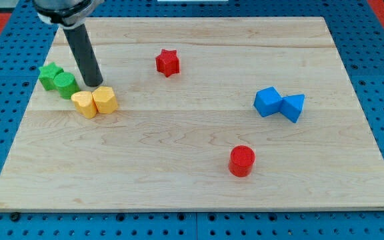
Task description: Drag the red star into the top left side of the red circle
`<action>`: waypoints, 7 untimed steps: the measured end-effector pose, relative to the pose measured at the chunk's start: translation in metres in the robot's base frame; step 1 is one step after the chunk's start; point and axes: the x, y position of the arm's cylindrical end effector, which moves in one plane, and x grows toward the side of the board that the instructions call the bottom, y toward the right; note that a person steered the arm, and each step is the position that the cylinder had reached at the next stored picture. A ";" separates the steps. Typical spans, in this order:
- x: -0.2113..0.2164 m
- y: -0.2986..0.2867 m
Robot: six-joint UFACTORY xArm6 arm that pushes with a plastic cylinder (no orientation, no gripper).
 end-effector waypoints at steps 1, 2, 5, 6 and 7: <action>-0.039 0.060; -0.064 0.120; -0.054 0.178; -0.041 0.163; -0.030 0.142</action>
